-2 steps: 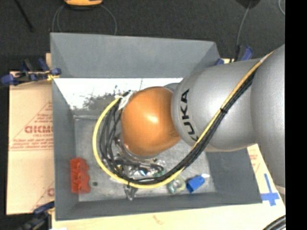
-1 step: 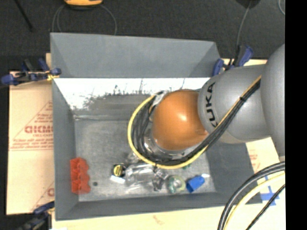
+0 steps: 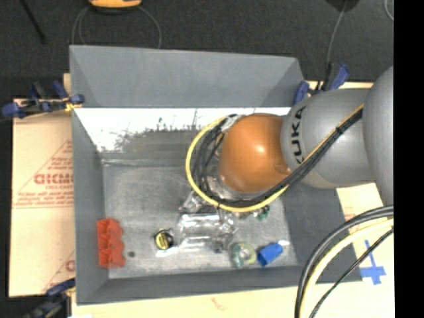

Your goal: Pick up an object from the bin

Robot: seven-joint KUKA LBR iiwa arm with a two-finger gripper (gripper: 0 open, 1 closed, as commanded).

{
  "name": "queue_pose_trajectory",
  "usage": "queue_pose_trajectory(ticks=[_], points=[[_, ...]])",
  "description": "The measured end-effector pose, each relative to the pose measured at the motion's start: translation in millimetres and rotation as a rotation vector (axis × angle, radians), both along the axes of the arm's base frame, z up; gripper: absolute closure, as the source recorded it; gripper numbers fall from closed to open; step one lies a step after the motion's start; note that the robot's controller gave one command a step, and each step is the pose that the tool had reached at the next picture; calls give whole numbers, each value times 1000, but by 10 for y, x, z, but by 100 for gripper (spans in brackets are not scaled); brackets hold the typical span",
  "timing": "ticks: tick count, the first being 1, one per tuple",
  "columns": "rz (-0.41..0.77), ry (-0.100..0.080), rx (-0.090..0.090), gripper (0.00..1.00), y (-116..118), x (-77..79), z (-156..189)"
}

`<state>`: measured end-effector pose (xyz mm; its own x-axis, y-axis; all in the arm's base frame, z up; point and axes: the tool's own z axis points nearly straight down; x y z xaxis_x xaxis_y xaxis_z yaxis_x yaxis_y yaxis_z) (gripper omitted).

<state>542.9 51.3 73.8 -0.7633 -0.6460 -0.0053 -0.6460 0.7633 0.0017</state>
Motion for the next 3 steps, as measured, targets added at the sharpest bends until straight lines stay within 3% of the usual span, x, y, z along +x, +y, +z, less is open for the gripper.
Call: queue_pose_trajectory(ticks=[1, 2, 3], points=[[0, -11, -1, 100, 8, 25, 41], [97, -7, -5, 100, 4, 34, 1297], [434, -4, -5, 100, -133, 285, 1818]])
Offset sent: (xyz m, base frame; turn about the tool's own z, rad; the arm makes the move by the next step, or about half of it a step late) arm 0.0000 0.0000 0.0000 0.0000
